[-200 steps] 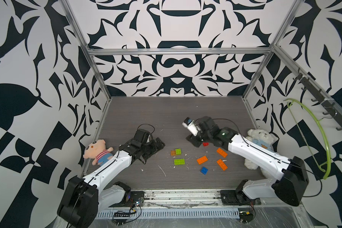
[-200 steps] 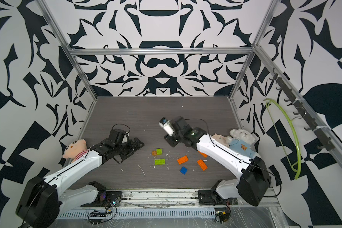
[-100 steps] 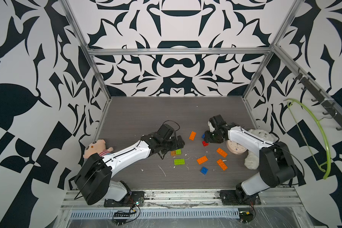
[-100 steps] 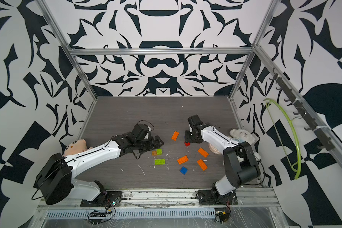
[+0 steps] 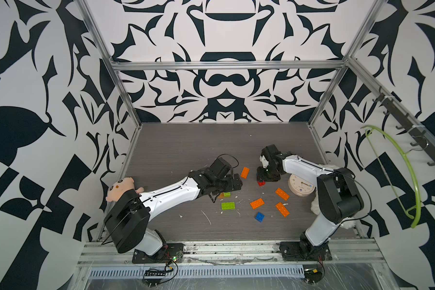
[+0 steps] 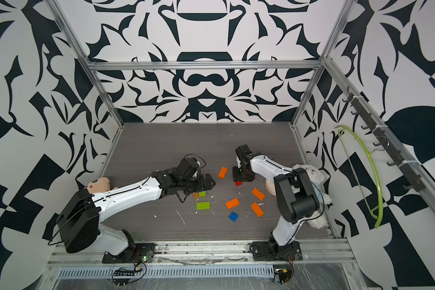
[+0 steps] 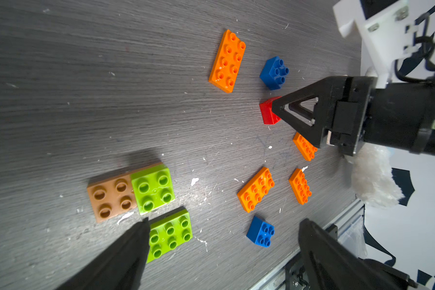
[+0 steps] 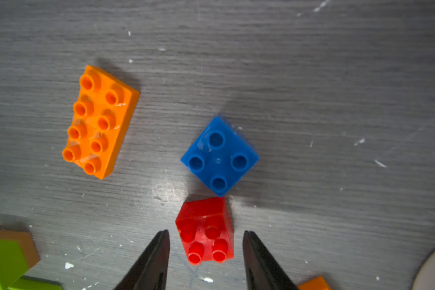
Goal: Assemble the number 5 with lego
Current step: Pick up the lego brick from the center of the board.
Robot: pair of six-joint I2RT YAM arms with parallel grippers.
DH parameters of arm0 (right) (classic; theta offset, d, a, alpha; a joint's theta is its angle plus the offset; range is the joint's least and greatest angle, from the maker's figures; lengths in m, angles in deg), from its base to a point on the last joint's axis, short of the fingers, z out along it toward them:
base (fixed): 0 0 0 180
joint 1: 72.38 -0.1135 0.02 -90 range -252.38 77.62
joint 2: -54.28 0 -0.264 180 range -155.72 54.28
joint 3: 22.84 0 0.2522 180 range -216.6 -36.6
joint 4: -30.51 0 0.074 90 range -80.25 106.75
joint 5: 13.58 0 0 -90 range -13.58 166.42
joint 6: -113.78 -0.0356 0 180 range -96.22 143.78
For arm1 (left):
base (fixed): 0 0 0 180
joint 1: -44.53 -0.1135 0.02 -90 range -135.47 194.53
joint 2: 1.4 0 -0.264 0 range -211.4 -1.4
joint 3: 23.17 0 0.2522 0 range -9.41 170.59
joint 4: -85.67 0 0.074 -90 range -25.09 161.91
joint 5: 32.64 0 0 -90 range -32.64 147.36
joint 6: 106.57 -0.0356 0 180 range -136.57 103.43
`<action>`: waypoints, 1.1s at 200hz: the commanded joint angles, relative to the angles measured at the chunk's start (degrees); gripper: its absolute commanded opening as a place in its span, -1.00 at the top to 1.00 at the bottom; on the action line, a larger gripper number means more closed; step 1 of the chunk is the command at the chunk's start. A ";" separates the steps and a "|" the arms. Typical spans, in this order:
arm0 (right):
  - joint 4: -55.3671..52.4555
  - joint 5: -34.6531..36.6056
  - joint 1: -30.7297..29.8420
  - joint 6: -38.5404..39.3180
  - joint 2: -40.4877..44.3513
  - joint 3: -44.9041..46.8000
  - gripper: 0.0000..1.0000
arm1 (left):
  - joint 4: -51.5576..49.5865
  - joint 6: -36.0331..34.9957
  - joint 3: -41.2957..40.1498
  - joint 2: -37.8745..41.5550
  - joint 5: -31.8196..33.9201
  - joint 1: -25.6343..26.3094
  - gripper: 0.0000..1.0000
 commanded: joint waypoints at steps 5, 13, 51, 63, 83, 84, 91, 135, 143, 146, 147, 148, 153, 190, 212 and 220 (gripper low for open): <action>-2.55 -0.81 -0.34 3.18 -1.12 -3.04 0.02 | -0.90 -0.74 1.52 -1.00 0.55 0.06 -0.99; -2.63 -0.44 -0.42 3.43 -1.61 -3.30 0.03 | -0.95 -0.66 1.55 -1.03 0.55 0.06 -0.98; -3.38 1.82 -1.54 4.49 -2.56 -4.21 0.11 | -1.22 -0.74 1.61 -1.18 0.88 0.06 -0.98; -3.43 2.32 -1.83 4.71 -2.67 -4.27 0.16 | -1.39 -0.73 1.69 -1.32 0.90 0.06 -0.99; -4.23 3.04 -2.09 4.93 -3.15 -4.65 0.30 | -1.59 -0.80 1.80 -1.51 0.88 0.06 -0.98; -4.31 3.14 -2.09 4.91 -3.16 -4.69 0.30 | -1.54 -0.76 1.81 -1.50 0.88 0.06 -0.99; -4.63 3.55 -2.33 4.80 -3.33 -4.82 0.32 | -1.59 -0.74 1.76 -1.55 0.88 0.06 -0.98; -5.35 4.20 -3.56 4.47 -2.00 -4.65 0.22 | -1.89 -0.87 1.50 -1.24 1.35 0.06 -0.98; -5.42 4.03 -3.75 4.55 -1.67 -4.56 0.18 | -1.95 -0.90 1.51 -1.28 1.32 0.06 -0.98; -5.50 4.02 -3.76 4.54 -1.64 -4.52 0.18 | -2.02 -0.87 1.55 -1.24 1.40 0.05 -0.98; -5.47 4.02 -3.76 4.58 -1.57 -4.54 0.18 | -2.03 -0.84 1.56 -1.24 1.40 0.06 -0.99; -5.50 4.02 -3.81 4.60 -1.54 -4.55 0.18 | -1.98 -0.87 1.52 -1.23 1.40 0.06 -0.98; -5.53 4.02 -3.83 4.50 -1.39 -4.56 0.17 | -1.95 -0.87 1.49 -1.27 1.41 0.06 -0.98; -6.49 4.62 -3.93 4.88 -1.60 -4.48 0.14 | -2.11 -0.78 1.65 -1.50 1.19 0.06 -0.98; -6.47 5.07 -4.02 4.98 -0.99 -3.89 0.14 | -2.09 -0.89 1.66 -1.67 1.23 0.06 -0.98; -6.71 5.08 -4.11 5.06 -0.84 -3.77 0.14 | -2.15 -0.75 1.74 -1.80 1.23 0.06 -0.98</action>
